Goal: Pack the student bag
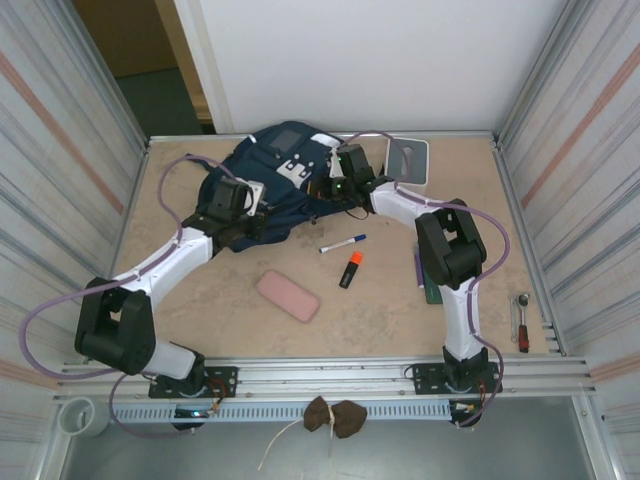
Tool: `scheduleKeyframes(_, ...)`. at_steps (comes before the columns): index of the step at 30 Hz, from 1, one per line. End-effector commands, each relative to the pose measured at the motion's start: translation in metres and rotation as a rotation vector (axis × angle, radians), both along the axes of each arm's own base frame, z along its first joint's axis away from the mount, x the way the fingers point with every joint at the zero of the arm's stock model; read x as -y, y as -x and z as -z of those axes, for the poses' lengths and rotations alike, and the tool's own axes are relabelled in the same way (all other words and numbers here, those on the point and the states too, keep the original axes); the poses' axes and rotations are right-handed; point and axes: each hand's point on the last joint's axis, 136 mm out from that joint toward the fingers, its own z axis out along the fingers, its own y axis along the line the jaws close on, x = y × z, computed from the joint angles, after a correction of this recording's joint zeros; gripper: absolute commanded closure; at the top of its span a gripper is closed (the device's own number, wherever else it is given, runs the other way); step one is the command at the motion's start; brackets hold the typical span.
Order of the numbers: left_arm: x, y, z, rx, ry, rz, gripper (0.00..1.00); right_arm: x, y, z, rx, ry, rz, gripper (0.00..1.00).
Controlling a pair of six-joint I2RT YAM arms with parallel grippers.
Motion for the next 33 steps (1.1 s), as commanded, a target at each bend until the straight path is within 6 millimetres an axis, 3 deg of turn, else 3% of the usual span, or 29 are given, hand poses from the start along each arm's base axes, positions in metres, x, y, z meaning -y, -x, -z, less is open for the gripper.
scheduleKeyframes(1, -0.041, -0.004, -0.014, 0.048, -0.111, -0.118, 1.00, 0.024, -0.019, -0.039, 0.120, 0.020, -0.015, 1.00)
scheduleKeyframes(5, -0.034, -0.001, -0.023, 0.059, -0.060, -0.089, 1.00, 0.022, -0.027, -0.044, 0.125, -0.013, -0.040, 1.00)
scheduleKeyframes(9, 0.013, 0.003, -0.050, 0.102, 0.210, 0.048, 1.00, 0.009, -0.036, -0.043, 0.110, -0.028, -0.044, 1.00)
scheduleKeyframes(12, 0.038, -0.002, -0.071, 0.124, 0.331, 0.113, 1.00, 0.000, -0.042, -0.041, 0.077, -0.005, -0.035, 0.90)
scheduleKeyframes(15, 0.055, -0.009, -0.081, 0.123, 0.368, 0.151, 1.00, 0.011, -0.048, -0.051, 0.058, 0.045, -0.005, 0.79)
scheduleKeyframes(18, 0.072, -0.012, -0.082, 0.118, 0.382, 0.185, 1.00, 0.033, -0.043, -0.057, 0.044, 0.100, 0.025, 0.67)
scheduleKeyframes(21, 0.083, -0.012, -0.078, 0.102, 0.395, 0.208, 1.00, 0.045, -0.023, -0.060, 0.030, 0.124, 0.029, 0.56)
scheduleKeyframes(26, 0.089, -0.008, -0.063, 0.072, 0.386, 0.222, 1.00, 0.037, 0.013, -0.045, -0.039, 0.037, 0.026, 0.41)
scheduleKeyframes(33, 0.090, -0.001, -0.047, 0.046, 0.365, 0.236, 1.00, 0.013, 0.023, -0.021, -0.097, -0.082, 0.024, 0.38)
